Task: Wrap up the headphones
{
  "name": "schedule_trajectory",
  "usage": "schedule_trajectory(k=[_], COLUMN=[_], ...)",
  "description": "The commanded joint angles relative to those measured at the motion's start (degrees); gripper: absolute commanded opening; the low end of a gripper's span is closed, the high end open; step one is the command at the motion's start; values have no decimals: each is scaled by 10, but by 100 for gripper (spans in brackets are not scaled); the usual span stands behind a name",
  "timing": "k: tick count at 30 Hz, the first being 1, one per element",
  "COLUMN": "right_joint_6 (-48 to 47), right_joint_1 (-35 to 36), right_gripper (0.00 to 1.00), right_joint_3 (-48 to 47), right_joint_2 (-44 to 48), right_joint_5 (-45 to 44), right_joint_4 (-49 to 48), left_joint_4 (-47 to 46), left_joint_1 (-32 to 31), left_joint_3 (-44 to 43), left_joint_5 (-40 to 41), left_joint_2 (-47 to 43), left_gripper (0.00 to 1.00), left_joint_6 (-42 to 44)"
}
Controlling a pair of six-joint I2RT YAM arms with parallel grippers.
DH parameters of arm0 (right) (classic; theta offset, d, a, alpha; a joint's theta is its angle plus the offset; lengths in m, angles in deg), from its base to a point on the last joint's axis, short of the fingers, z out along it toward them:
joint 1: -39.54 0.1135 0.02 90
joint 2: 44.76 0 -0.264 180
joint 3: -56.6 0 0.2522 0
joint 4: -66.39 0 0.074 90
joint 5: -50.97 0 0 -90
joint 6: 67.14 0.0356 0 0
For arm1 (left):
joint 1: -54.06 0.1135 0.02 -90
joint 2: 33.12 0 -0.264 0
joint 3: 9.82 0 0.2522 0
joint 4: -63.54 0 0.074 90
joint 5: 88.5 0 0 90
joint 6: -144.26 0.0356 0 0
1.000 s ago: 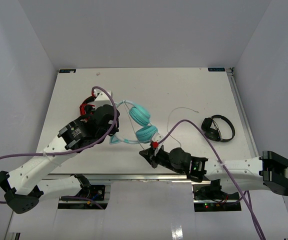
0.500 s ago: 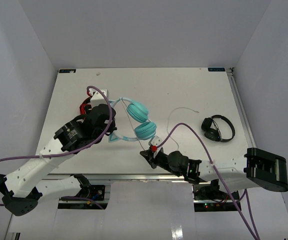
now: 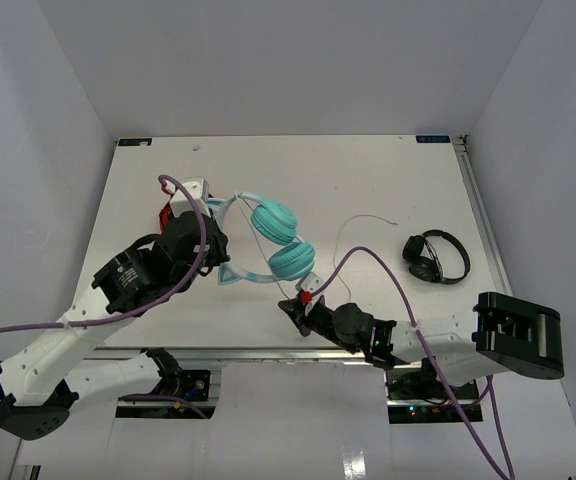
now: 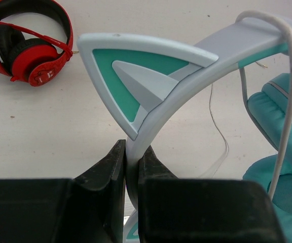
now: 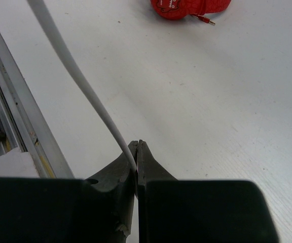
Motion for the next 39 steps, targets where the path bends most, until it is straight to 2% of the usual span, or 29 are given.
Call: schedule_trajectory(k=[1,16,29,32,34,39], right_joint_6=[-4,-36,-8,1,9,47], right_joint_1=[-8,-38,-93,-106,-123,-192], right_gripper=[8,14,15,12,8,8], right_joint_3=[5,41,55,56,58,69], right_joint_2=[-18,-111,-214,-242,-255,-232], right_joint_5=[-10,83,148,165,186,218], right_joint_4=[-59,-236,-351,-373,-388,-382], left_joint_4=[-48,-63,-73,-77,-80,-77], left_joint_1=[-1,-1,-1,-1,-1,-1], left_joint_3=[-5,0,5,9,11,20], left_joint_5=[-9,-33,-55,-64,-84,-182], left_joint_2=[-29,-38,-55,-60,-63,-71], left_gripper=[0,0,0,0,0,0], left_joint_6=[-21,-22,-20,-16,-4,65])
